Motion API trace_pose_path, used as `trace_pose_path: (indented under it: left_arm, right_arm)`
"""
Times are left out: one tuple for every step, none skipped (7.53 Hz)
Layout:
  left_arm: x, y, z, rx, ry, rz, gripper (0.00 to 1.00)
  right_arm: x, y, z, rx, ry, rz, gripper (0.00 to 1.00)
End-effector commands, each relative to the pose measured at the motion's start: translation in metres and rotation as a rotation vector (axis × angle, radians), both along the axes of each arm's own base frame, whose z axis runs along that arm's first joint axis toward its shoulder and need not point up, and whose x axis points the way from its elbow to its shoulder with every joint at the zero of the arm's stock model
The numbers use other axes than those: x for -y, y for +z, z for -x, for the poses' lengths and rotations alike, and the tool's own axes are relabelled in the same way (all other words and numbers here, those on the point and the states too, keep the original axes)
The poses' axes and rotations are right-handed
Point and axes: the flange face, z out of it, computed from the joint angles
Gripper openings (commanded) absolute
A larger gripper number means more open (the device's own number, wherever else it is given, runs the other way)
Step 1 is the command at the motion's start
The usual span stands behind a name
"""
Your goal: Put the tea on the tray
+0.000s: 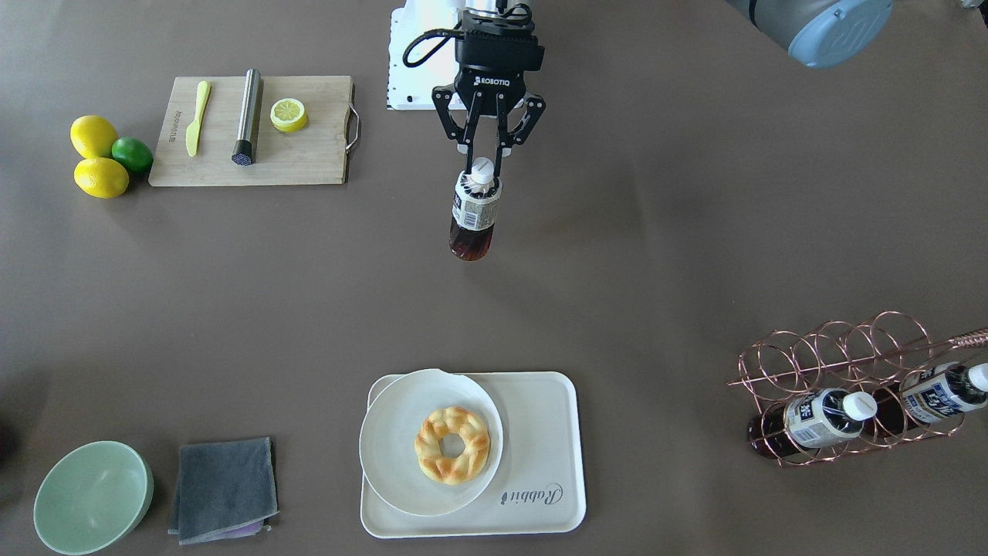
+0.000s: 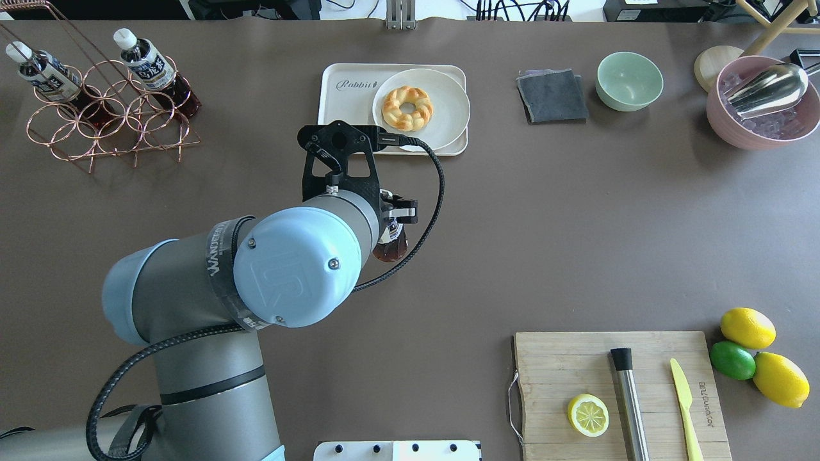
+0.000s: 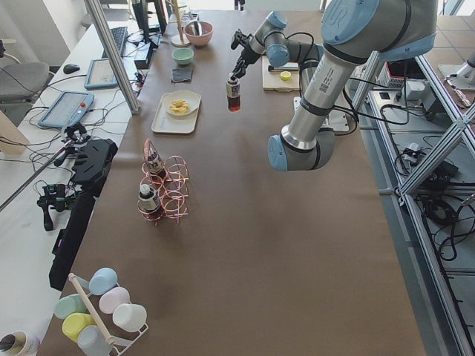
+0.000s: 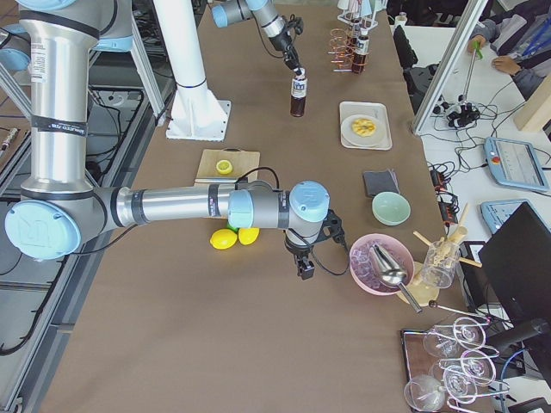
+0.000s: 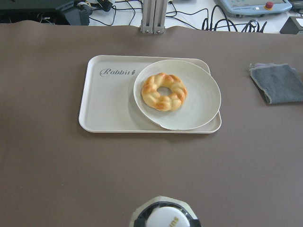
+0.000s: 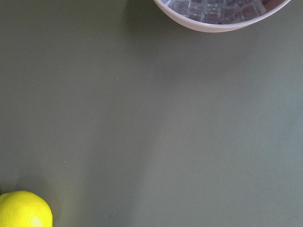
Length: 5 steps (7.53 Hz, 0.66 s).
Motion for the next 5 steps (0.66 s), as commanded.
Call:
trace_pose_path:
  left_arm:
    - [-0.002,0.009,-0.022,0.012,-0.003,-0.008,0.00]
    - [-0.006,0.011,-0.027,0.017,0.005,-0.006,0.00]
    - [-0.009,0.011,-0.029,0.017,0.011,-0.006,0.00]
    - [-0.009,0.011,-0.030,0.018,0.011,-0.006,0.26]
    - [-0.009,0.011,-0.029,0.018,0.013,-0.008,0.65]
  right_arm:
    - [0.000,0.000,0.000,0.000,0.001,0.001,1.00]
    - [0.007,-0.008,0.003,0.002,0.004,-0.005,1.00]
    - [0.012,-0.013,0.009,0.001,0.009,-0.001,1.00]
    - [0.028,-0.030,0.020,0.004,0.031,0.012,1.00]
    - [0.053,-0.066,0.047,0.012,0.049,0.011,1.00]
